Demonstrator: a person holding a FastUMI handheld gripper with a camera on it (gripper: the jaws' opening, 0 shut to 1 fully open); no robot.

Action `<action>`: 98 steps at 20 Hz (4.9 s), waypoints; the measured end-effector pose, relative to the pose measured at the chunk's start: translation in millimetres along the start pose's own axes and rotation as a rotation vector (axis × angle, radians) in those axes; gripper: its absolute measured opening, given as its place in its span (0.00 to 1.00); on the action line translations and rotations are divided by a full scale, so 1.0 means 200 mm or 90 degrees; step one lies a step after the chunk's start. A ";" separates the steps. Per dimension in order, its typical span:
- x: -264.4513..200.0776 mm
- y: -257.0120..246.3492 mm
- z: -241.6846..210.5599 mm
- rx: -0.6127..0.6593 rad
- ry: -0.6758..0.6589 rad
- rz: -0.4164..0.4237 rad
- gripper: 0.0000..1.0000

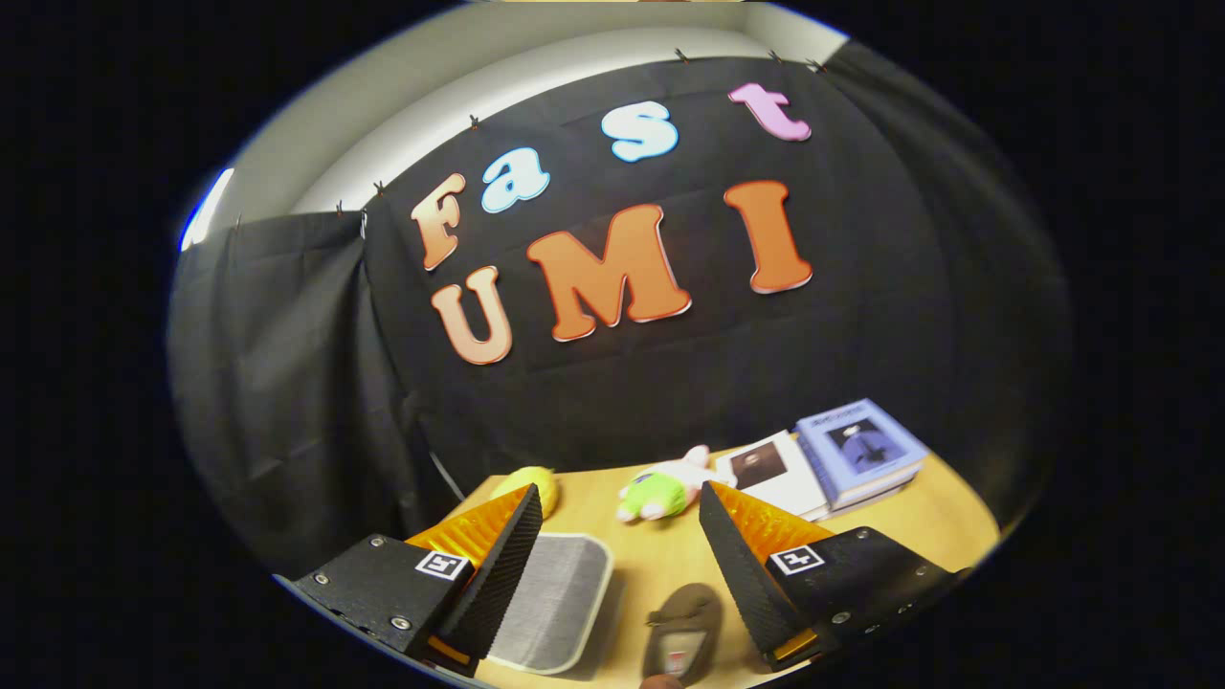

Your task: Open the storage box then place both shoes into the box .Put the left shoe in first, then the right shoe, with the right side of both shoes facing outward in a uniform manner.

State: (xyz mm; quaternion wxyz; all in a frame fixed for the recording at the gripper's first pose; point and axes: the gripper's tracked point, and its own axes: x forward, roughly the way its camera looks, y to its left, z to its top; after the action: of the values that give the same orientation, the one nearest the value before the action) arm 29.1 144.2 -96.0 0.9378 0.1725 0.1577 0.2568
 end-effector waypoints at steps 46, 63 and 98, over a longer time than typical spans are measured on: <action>0.30 0.67 -0.35 0.420 0.192 0.304 0.04; 0.42 1.50 -0.38 0.151 0.202 0.287 0.16; 0.03 -0.47 -0.79 -0.170 0.170 -0.284 0.99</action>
State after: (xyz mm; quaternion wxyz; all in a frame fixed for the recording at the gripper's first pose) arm 12.4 109.7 -276.5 0.9564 -0.0267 0.2788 0.0833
